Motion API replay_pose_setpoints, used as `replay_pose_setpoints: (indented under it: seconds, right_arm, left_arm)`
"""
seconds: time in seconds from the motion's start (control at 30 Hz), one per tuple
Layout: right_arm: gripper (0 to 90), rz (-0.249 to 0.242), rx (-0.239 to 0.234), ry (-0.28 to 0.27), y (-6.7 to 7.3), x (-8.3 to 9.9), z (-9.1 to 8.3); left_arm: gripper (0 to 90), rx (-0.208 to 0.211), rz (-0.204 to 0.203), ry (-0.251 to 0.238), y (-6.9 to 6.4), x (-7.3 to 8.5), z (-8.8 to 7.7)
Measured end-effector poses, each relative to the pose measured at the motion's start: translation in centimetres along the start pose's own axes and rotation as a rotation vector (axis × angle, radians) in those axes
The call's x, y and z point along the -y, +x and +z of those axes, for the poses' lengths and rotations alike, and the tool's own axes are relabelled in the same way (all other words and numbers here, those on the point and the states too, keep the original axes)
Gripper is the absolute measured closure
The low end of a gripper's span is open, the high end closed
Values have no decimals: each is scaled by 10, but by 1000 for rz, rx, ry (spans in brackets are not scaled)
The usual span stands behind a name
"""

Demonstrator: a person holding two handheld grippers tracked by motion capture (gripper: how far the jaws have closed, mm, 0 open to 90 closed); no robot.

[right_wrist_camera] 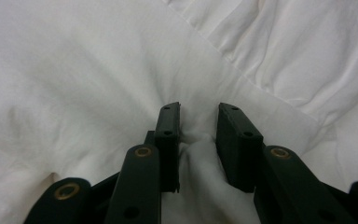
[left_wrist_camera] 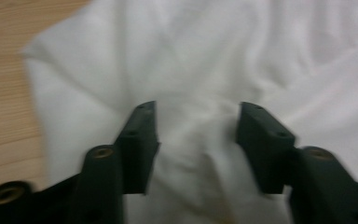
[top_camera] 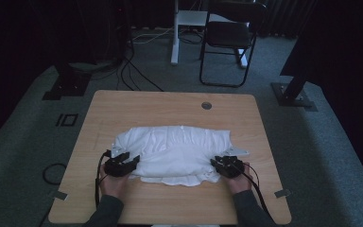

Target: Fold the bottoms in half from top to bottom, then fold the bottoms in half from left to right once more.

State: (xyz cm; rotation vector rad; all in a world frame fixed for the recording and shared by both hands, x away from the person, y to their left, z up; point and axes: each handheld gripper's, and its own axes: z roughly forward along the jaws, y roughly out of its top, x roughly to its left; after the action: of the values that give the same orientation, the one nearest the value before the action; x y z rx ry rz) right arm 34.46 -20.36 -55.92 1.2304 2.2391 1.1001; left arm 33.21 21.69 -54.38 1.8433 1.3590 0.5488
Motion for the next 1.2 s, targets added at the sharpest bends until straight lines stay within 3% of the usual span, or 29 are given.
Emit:
replay_pose_setpoints:
  seconds: [0.17,0.3,0.4,0.47,0.7,0.83,1.03,1.2]
  right_arm:
    - [690,7,-7,-3,1,0,0]
    - [683,10,-16,-7,2,1,1]
    - [679,14,-22,-9,1,1,1]
    - [676,13,-29,-11,1,1,2]
    - [671,15,-34,-15,1,1,2]
    - [666,15,-39,-16,2,1,2]
    - [658,20,-48,-20,1,1,3]
    - [653,20,-50,-23,1,2,3]
  left_arm:
    - [184,-105,-44,13,12,0,8]
    - [100,-125,-87,13,19,0,11]
    - [65,-138,-112,67,26,3,17]
    - [33,-150,-106,68,27,3,18]
    - [29,-163,-87,68,26,4,20]
    - [29,-205,-83,83,20,3,22]
    - [35,-225,-90,89,14,3,22]
    - [158,-228,-96,69,6,6,18]
